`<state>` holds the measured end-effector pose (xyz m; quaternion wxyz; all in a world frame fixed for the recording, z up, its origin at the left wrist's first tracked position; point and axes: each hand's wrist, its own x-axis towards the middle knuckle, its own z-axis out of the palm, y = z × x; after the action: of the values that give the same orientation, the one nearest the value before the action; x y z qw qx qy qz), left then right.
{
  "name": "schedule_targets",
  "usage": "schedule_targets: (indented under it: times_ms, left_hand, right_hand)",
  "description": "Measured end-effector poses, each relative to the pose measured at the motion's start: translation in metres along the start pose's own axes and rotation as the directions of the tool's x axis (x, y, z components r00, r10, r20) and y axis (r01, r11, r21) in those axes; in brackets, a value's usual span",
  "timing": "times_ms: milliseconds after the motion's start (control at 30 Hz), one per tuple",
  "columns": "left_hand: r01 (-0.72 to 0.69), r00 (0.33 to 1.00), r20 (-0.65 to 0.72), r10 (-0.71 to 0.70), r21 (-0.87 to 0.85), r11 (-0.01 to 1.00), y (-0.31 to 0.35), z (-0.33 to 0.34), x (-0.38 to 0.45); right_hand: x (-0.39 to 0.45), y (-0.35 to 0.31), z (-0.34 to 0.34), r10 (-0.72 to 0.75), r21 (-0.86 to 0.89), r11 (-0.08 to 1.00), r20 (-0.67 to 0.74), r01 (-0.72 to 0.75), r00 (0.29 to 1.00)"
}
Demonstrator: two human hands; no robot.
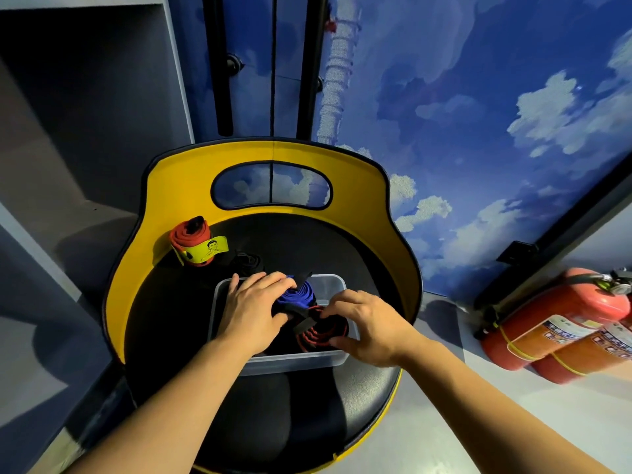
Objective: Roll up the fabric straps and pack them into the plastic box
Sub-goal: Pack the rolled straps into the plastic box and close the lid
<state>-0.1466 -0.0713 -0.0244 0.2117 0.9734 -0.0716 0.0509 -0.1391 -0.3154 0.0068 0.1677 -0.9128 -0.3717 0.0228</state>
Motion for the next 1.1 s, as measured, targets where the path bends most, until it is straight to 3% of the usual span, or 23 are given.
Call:
schedule_targets:
  times_ms: [200,433,533,633,933,1100]
  left_hand:
    - [-0.012,1.000,-0.019,0.012,0.010,1.000,-0.001,0.001,-0.001]
    - [-0.009,1.000,-0.009,0.009,0.032,0.999,0.000,0.000,-0.004]
    - [0.002,1.000,-0.017,-0.001,0.047,0.999,0.001,0.003,-0.003]
    - [0.024,1.000,-0.017,-0.023,0.087,0.996,0.004,0.005,-0.001]
    - [0.046,0.999,-0.036,-0.040,0.176,0.983,0.006,0.011,-0.002]
    - [0.056,0.998,-0.011,-0.055,0.141,0.988,0.008,0.005,-0.001]
  right_hand:
    - [-0.004,0.009,-0.008,0.096,-0.170,0.982,0.052,-0.086,0.994]
    - [0.008,-0.025,0.010,0.167,-0.045,0.984,-0.099,-0.172,0.981]
    - [0.012,-0.030,0.018,0.252,-0.104,0.960,-0.087,-0.261,0.964]
    - [0.015,-0.031,0.020,0.321,-0.041,0.945,-0.088,-0.325,0.943]
    - [0.017,-0.029,0.013,0.316,0.013,0.949,0.003,-0.316,0.949]
    - [0.018,-0.030,0.013,0.342,0.005,0.940,-0.005,-0.342,0.940]
